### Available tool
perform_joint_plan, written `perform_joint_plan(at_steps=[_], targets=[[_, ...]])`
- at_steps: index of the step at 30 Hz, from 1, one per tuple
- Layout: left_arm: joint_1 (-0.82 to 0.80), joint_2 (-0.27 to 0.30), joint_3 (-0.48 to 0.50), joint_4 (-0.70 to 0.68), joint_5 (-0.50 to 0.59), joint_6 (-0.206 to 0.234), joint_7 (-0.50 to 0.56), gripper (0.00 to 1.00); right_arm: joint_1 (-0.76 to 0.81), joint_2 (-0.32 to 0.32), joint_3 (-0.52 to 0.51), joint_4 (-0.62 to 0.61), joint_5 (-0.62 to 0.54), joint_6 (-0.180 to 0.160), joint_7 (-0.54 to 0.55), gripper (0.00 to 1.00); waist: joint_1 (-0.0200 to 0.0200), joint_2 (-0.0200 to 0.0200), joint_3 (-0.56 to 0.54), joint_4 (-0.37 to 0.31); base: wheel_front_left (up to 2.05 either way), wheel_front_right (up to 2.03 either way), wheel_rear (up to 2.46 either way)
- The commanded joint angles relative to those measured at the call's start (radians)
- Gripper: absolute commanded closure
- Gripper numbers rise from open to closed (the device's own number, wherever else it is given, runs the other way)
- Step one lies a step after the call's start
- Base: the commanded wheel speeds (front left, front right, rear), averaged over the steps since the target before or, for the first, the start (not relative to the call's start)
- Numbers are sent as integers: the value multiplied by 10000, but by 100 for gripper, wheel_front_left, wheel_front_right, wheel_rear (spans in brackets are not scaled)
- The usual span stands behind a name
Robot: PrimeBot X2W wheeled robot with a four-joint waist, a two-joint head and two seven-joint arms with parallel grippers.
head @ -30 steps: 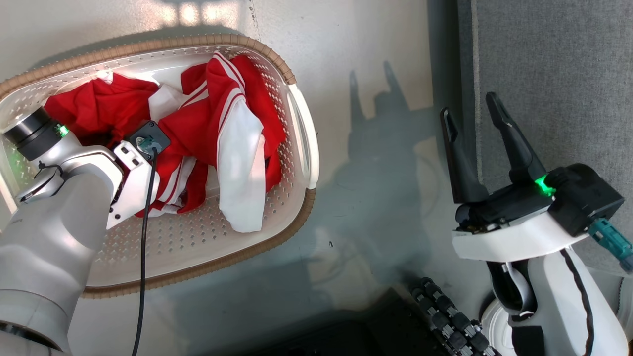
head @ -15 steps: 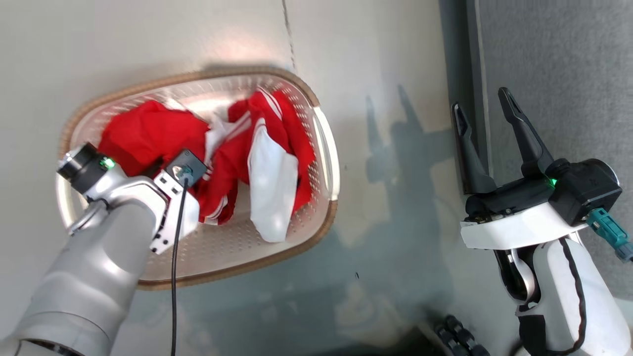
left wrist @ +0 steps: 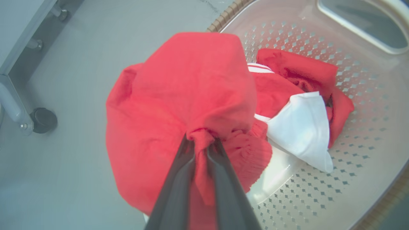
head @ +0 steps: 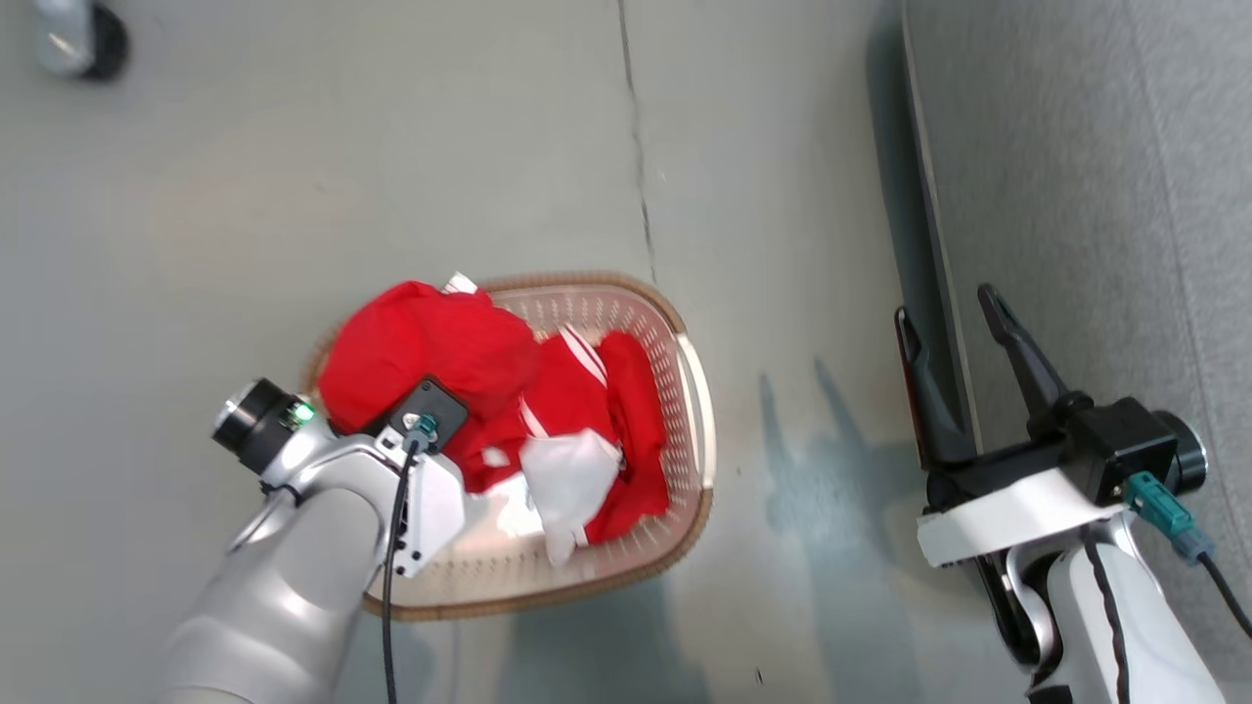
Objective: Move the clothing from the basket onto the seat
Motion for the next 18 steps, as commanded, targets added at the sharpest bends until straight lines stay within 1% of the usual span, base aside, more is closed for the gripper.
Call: perform_joint_plan(at_steps=[1,4,5,7,8,11,16,18], targets=[[249,-98,77,-83,-206,-4,-170,100,234,-70,-71,137,-32,16,-49,0,0,0,-1298,565,0,0,0],[553,-173,127,-404,-471,-45,-308,100,544,-72,-137,285,-52,16,-49,0,0,0,-2004,826,0,0,0],[783,-207,224,-744,-719,-88,-349,100,708,-70,-154,378,-53,16,-49,0,0,0,-2452,967,0,0,0],[1021,-249,359,-1461,-974,-83,-355,100,881,-69,-139,463,-83,16,-49,0,0,0,-2868,1074,0,0,0],[1021,-249,359,-1461,-974,-83,-355,100,881,-69,-139,463,-83,16,-49,0,0,0,-2868,1074,0,0,0],[1528,-258,710,-2612,-1398,5,-357,100,1116,-72,-127,374,-94,16,-49,0,0,0,-3433,1200,0,0,0],[2234,-22,1262,-4577,-1693,259,-351,100,1609,-69,-308,185,103,16,-49,0,0,0,-4280,1380,0,0,0],[2539,25,1556,-5396,-1859,268,-351,100,1822,-71,-286,197,67,16,-49,0,0,0,-4607,1412,0,0,0]])
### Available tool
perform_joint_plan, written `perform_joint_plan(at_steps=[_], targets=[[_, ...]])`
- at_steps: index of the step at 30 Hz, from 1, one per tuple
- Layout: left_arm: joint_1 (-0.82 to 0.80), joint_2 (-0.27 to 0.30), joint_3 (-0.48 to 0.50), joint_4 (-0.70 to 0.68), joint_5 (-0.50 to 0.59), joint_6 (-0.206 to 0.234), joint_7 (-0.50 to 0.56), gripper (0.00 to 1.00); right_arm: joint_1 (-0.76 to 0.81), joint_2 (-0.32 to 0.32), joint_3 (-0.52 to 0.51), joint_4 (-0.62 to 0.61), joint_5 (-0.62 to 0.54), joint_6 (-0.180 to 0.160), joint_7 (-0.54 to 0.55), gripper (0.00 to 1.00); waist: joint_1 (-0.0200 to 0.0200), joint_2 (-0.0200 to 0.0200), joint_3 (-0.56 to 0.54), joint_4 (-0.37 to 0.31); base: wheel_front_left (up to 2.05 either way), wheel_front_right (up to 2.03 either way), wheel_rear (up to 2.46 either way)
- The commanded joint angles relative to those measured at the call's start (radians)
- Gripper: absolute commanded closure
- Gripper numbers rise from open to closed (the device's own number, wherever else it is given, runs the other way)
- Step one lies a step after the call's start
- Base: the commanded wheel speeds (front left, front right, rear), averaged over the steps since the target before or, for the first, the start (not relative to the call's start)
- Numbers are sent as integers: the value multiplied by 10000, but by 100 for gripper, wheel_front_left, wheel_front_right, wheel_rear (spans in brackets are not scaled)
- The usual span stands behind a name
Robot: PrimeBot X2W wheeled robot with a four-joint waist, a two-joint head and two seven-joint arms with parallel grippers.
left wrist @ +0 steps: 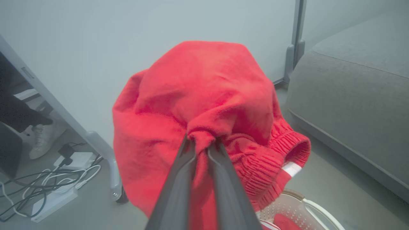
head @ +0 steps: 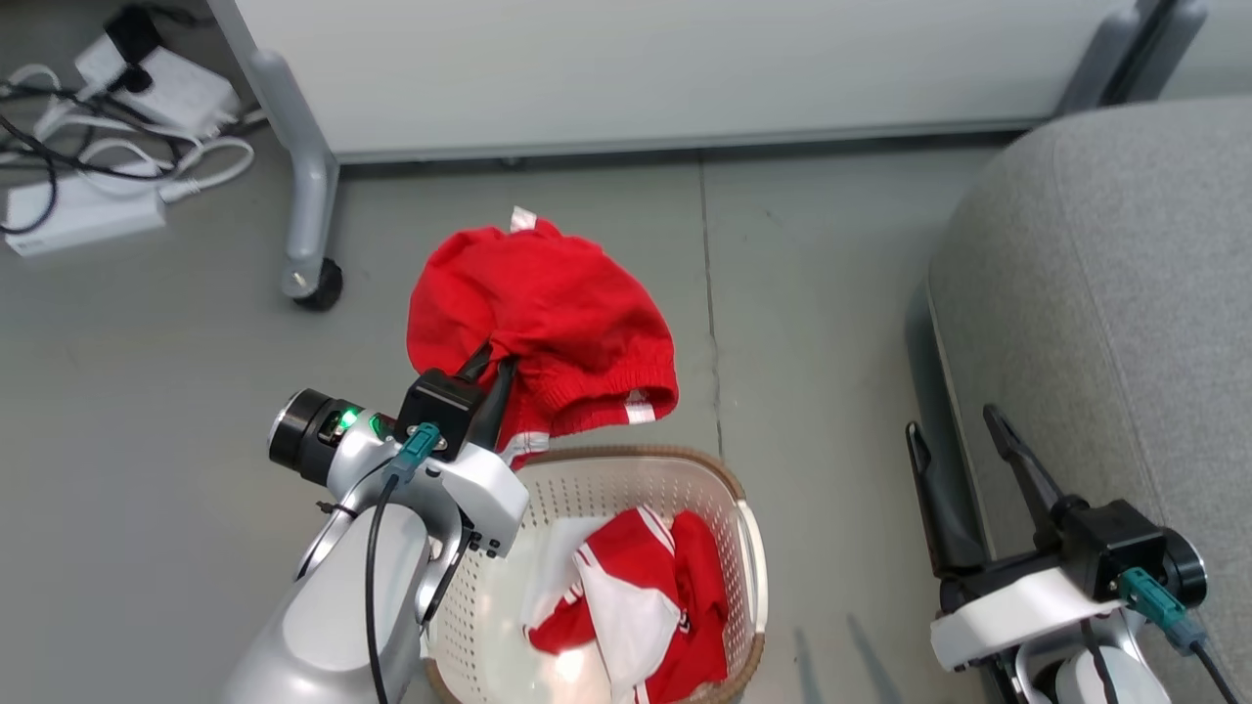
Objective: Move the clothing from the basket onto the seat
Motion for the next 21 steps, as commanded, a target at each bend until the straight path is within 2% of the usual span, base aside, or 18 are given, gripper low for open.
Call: perform_joint_plan(at_steps=[1,5,9,16,21], targets=[[252,71,181,-460,-86,56,-24,100,201,-70,2,-29,21,16,-51,0,0,0,-682,227,0,0,0],[774,257,769,-2103,-68,143,-25,100,534,-67,87,-10,39,16,-51,0,0,0,-1216,230,0,0,0],[1223,188,1450,-3729,-159,210,-22,100,766,-70,154,-43,84,16,-51,0,0,0,-1565,193,0,0,0],[1491,-39,2102,-6482,-4,-51,-20,100,1061,-65,57,-102,138,16,-51,0,0,0,-1789,281,0,0,0],[1627,-210,1989,-7963,-177,-414,-18,100,1075,-67,14,-94,198,16,-51,0,0,0,-1848,275,0,0,0]])
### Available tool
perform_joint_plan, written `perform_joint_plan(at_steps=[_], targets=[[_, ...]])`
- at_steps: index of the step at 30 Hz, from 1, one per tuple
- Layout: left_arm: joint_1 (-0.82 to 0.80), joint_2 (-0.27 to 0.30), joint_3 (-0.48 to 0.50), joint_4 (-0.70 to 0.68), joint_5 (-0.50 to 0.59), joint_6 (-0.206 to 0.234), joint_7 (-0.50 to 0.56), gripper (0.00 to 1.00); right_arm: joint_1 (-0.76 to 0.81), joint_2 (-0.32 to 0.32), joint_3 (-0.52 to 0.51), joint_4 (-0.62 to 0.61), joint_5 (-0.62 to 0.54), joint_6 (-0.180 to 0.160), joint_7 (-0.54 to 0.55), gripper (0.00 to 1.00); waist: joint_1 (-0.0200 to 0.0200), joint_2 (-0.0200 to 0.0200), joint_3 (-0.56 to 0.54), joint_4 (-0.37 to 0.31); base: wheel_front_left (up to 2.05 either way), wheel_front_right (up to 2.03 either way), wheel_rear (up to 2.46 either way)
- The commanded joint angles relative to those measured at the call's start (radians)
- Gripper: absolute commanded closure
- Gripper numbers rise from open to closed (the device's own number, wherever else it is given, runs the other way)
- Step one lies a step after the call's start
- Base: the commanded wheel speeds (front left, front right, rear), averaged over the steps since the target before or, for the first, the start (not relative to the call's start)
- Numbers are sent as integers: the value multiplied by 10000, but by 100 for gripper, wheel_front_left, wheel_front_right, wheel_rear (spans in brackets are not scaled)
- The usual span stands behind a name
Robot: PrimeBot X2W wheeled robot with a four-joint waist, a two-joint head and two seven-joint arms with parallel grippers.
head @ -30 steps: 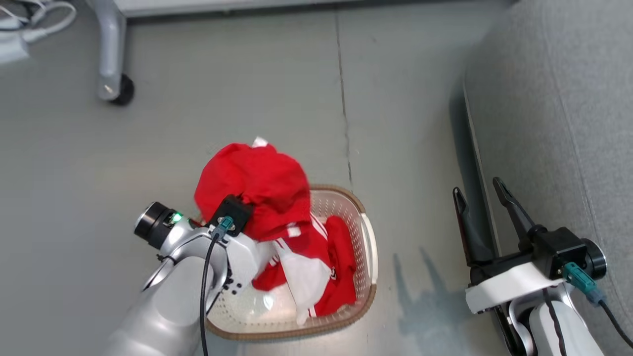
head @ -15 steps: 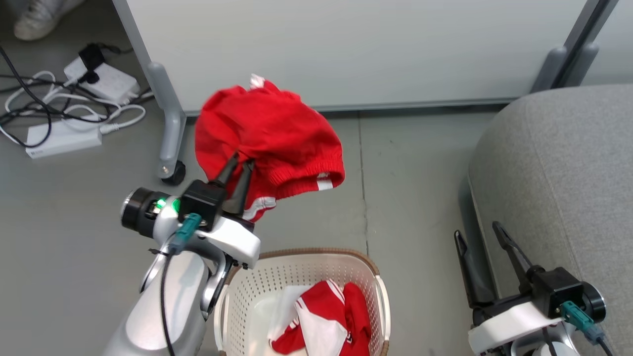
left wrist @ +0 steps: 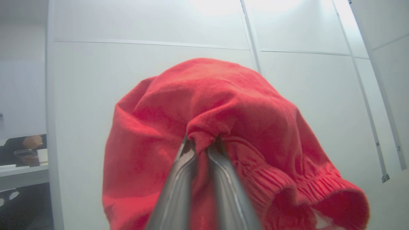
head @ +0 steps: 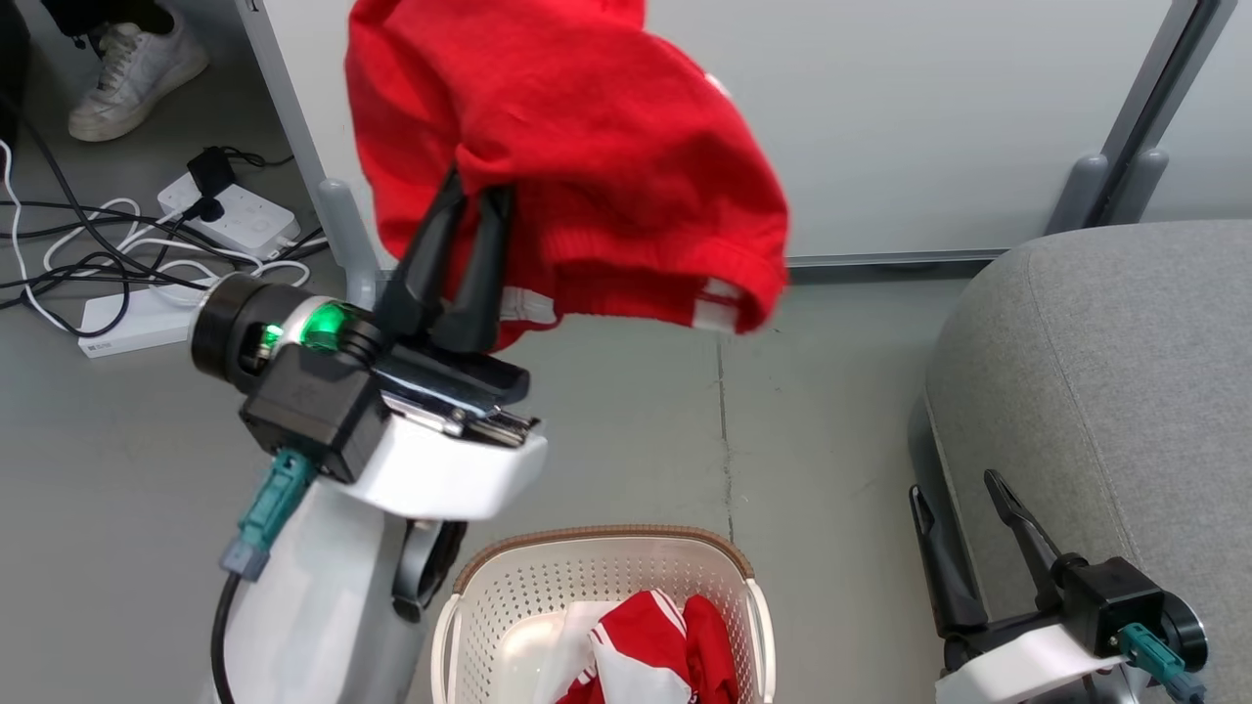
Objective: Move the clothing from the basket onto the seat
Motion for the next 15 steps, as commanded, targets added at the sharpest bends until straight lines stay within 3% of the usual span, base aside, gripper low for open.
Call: perform_joint_plan(at_steps=[1,6,15], targets=[[220,18,-156,-242,-43,-197,-7,100,4,-67,-2,-31,57,16,-51,0,0,-1,-8,-11,0,0,0],[481,-26,-891,-657,-204,-673,-7,100,-51,-67,-16,-15,65,16,-51,0,0,-1,-22,-55,0,0,0],[888,-31,-2178,-290,-430,-814,-7,100,-138,-67,26,-9,104,16,-51,0,0,-1,19,-246,0,0,0]])
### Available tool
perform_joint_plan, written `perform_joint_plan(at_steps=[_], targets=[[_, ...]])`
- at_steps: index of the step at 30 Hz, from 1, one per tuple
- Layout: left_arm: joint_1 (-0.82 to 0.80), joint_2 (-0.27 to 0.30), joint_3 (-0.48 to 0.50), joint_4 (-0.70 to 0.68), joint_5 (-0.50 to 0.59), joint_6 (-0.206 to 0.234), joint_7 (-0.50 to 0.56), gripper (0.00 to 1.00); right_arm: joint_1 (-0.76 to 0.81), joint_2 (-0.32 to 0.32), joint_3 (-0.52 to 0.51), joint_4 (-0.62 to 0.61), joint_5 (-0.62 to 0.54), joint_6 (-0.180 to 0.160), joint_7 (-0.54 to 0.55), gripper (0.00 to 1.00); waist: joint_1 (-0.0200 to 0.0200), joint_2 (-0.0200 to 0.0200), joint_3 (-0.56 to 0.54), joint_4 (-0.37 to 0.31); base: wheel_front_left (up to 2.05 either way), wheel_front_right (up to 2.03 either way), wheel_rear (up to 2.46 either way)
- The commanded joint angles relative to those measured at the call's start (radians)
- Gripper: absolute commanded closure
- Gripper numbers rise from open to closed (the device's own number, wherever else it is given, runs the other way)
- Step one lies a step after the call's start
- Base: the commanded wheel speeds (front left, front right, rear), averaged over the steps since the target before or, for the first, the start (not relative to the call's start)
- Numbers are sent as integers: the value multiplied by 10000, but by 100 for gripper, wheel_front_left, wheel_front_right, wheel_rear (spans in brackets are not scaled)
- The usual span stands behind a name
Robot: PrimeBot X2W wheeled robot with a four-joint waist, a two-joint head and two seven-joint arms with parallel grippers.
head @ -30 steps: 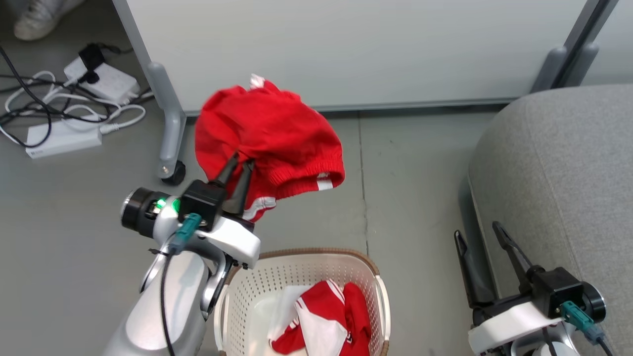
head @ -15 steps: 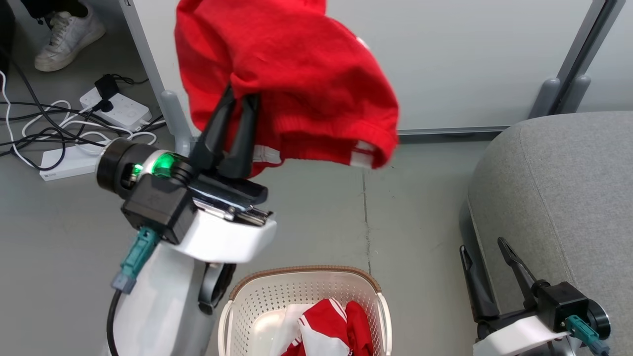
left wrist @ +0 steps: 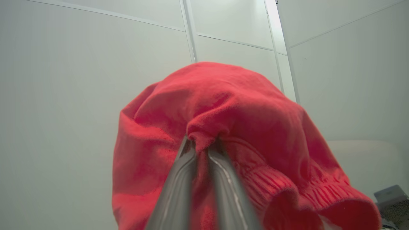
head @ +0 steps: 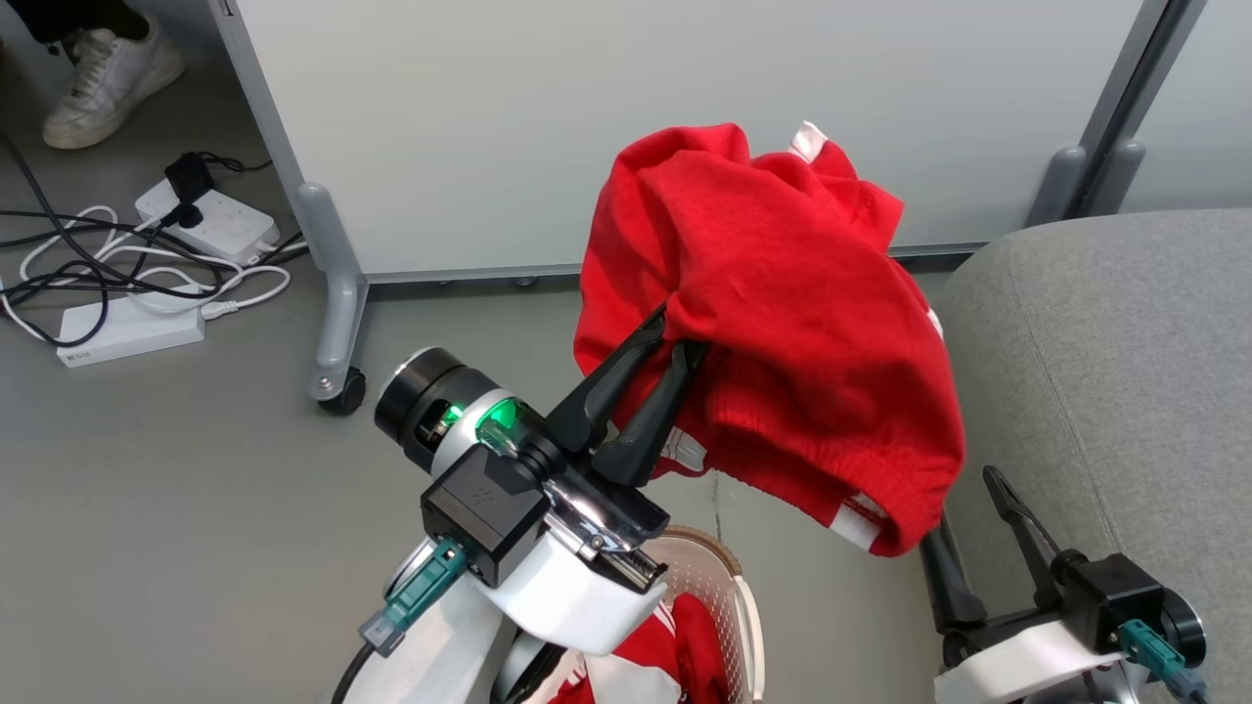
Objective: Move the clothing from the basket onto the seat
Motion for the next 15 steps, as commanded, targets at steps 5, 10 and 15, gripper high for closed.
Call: perform_joint_plan(at_steps=[5,10,15], targets=[[126,31,-48,-47,-144,87,-7,100,-135,-69,-1,-4,50,16,-51,0,0,-1,63,-111,0,0,0],[89,31,0,-15,-158,121,-7,100,-107,-67,-13,46,325,17,-51,0,0,-1,40,-201,0,0,0],[208,31,235,85,-264,113,-7,100,-139,-66,88,28,1094,17,-51,0,0,-1,30,-258,0,0,0]])
